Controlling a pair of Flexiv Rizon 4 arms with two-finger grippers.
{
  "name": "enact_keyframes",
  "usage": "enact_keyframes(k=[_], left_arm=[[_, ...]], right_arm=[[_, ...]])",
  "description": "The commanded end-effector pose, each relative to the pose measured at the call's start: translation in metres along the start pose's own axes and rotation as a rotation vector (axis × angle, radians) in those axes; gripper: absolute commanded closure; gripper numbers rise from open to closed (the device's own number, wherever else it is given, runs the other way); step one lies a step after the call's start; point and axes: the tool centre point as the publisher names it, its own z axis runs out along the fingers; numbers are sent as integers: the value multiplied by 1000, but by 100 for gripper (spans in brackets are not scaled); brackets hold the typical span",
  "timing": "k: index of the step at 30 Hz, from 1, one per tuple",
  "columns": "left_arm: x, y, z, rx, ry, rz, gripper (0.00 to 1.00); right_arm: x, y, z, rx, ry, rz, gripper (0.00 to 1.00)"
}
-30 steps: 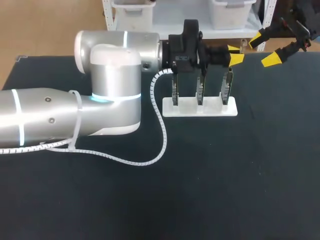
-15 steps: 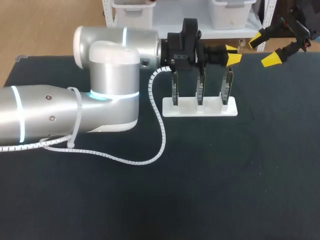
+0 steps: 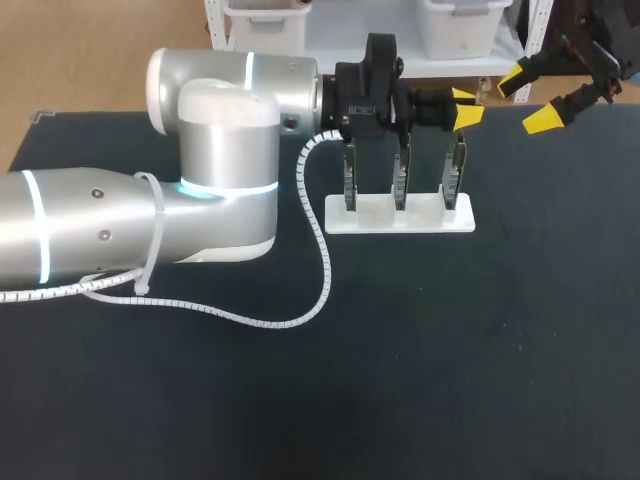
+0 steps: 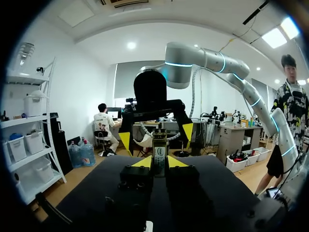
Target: Pick up the optical module with the left hand, and insert it into the network port with the right hand.
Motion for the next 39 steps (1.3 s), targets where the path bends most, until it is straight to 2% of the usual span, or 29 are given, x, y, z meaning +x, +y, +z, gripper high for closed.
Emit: enact_keyframes(k=[1,7,9,20,26,39], left_arm=[[0,2,0,4,2,0,100],[1,3,5,30,6,1,100],[1,6,5,37,-20,-18,100],[-4,16,0,52,7,2,100],[-4,18,-1,66,30,-2,100],[-3,18,-1,64,30,-4,100]], right_arm=[[0,2,1,4,0,-2,0],[0,2,1,4,0,-2,0],[0,2,1,4,0,-2,0],[0,2,1,4,0,-2,0],[0,2,1,4,0,-2,0],[0,2,1,4,0,-2,0]])
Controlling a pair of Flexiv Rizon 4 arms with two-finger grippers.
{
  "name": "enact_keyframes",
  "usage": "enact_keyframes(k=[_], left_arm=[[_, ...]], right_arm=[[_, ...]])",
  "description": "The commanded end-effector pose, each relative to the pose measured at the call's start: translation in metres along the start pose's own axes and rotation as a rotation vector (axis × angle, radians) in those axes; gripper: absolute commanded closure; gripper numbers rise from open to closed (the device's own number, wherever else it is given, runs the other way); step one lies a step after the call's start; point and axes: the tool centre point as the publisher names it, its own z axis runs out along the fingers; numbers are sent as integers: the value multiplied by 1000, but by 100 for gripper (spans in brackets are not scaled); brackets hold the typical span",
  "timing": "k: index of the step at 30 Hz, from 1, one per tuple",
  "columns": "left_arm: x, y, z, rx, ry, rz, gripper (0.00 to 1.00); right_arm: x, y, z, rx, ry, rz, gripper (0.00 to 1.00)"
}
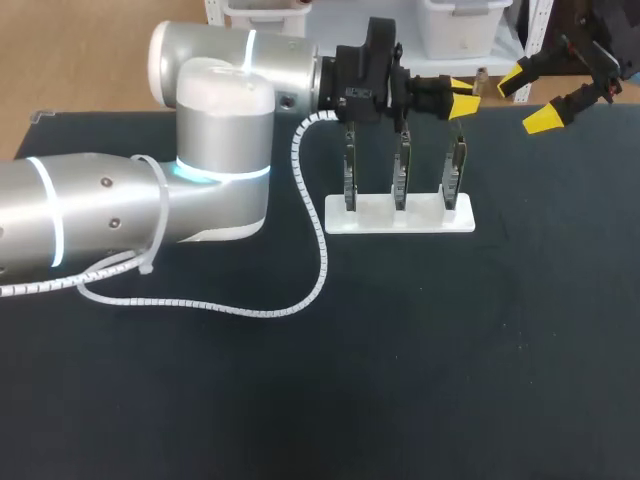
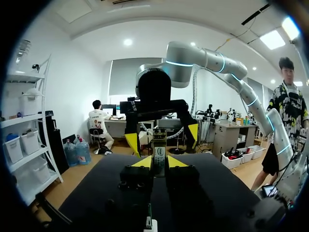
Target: Pick up the optical module with the left hand, and insert it into the network port with the right hand.
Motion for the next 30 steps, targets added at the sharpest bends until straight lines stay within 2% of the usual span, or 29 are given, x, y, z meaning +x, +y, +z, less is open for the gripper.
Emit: enact_keyframes(k=[1,13,30], left_arm=[[0,3,1,6,2,0,100],[3,0,2,-38,-10,-19,100],[3,-1,1,-35,-15,-23,100]], right_arm=[[0,2,1,4,0,-2,0],[0,2,1,4,0,-2,0],[0,2,1,4,0,-2,0]])
